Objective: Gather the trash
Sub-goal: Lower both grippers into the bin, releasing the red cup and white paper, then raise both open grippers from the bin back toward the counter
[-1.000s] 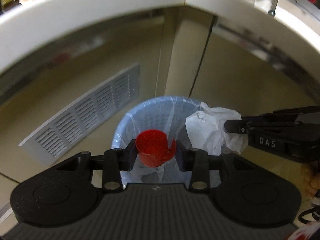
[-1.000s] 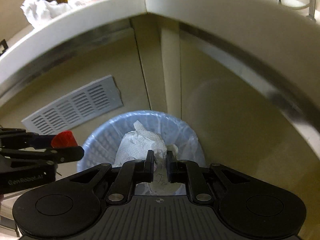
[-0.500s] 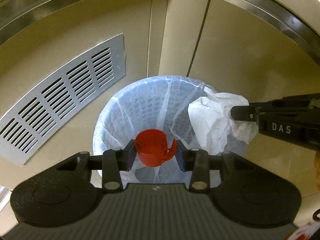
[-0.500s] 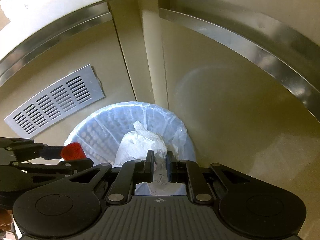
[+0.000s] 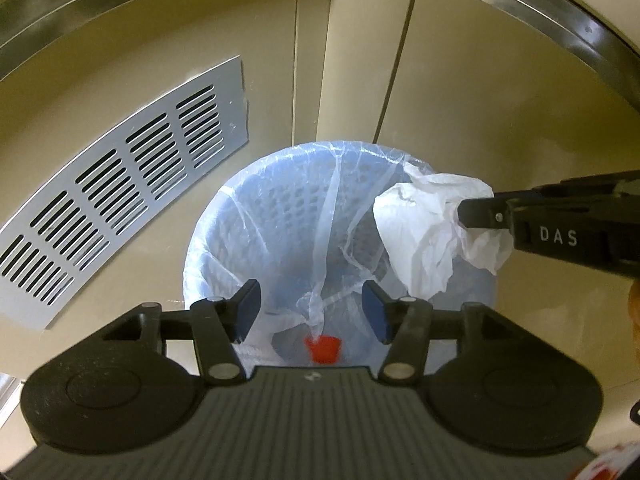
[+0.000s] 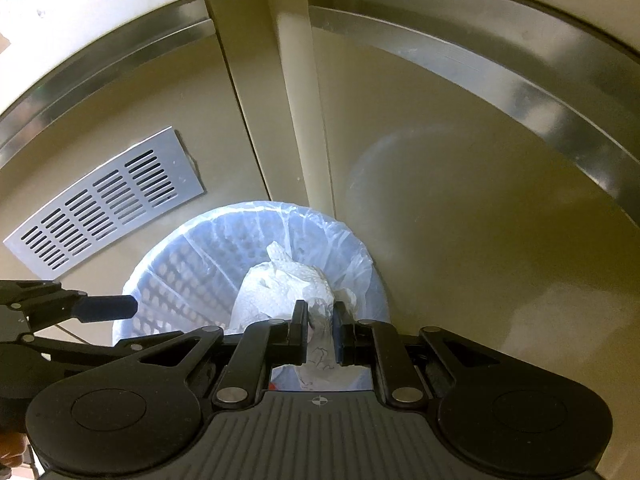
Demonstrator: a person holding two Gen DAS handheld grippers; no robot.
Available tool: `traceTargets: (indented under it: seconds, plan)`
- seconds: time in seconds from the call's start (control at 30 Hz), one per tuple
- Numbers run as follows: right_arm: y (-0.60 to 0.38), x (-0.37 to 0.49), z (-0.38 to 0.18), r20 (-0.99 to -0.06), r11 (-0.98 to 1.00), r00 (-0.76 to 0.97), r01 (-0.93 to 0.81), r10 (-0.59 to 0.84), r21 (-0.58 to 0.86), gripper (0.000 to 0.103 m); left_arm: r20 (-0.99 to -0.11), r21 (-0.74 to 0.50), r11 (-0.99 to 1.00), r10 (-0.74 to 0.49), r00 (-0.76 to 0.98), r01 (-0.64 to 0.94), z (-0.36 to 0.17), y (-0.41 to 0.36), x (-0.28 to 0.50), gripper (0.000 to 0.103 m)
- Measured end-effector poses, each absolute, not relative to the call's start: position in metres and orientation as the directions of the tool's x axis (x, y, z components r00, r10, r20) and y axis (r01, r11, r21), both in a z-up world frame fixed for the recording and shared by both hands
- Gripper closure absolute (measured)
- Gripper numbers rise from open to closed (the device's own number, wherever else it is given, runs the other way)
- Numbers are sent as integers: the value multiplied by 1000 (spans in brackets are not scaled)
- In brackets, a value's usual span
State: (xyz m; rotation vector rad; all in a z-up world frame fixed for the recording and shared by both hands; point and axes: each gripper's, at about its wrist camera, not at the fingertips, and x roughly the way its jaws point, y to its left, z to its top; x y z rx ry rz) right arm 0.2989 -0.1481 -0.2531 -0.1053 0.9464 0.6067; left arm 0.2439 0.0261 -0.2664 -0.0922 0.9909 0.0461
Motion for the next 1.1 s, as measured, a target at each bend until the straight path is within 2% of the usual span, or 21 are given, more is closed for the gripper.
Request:
traceTargets:
  seconds: [0.5,0.57,0.63,0.67,1.1]
  plan:
    - [-136,304,-256,-780,818,398,-522,483,241,90,-838,-65,991,12,545,-121,-258,30,240,50]
    - [-134,304,-256,-774,814,395,-523,495,253,82,-838,-65,990,14,546,-125,-256,30,238,50]
    - [-134,304,-256,-768,812,394,-518,506,269,48,-838,-66,989,17,546,-132,-255,31,237,50]
    - [-135,303,-255,-763,810,395,-519,511,274,43,-837,-67,989,18,547,-134,-255,32,236,50]
    - [-136,281,-246,-794,808,344,-515,502,288,43,-835,-86,984,12,550,-153,-236,38,214,50]
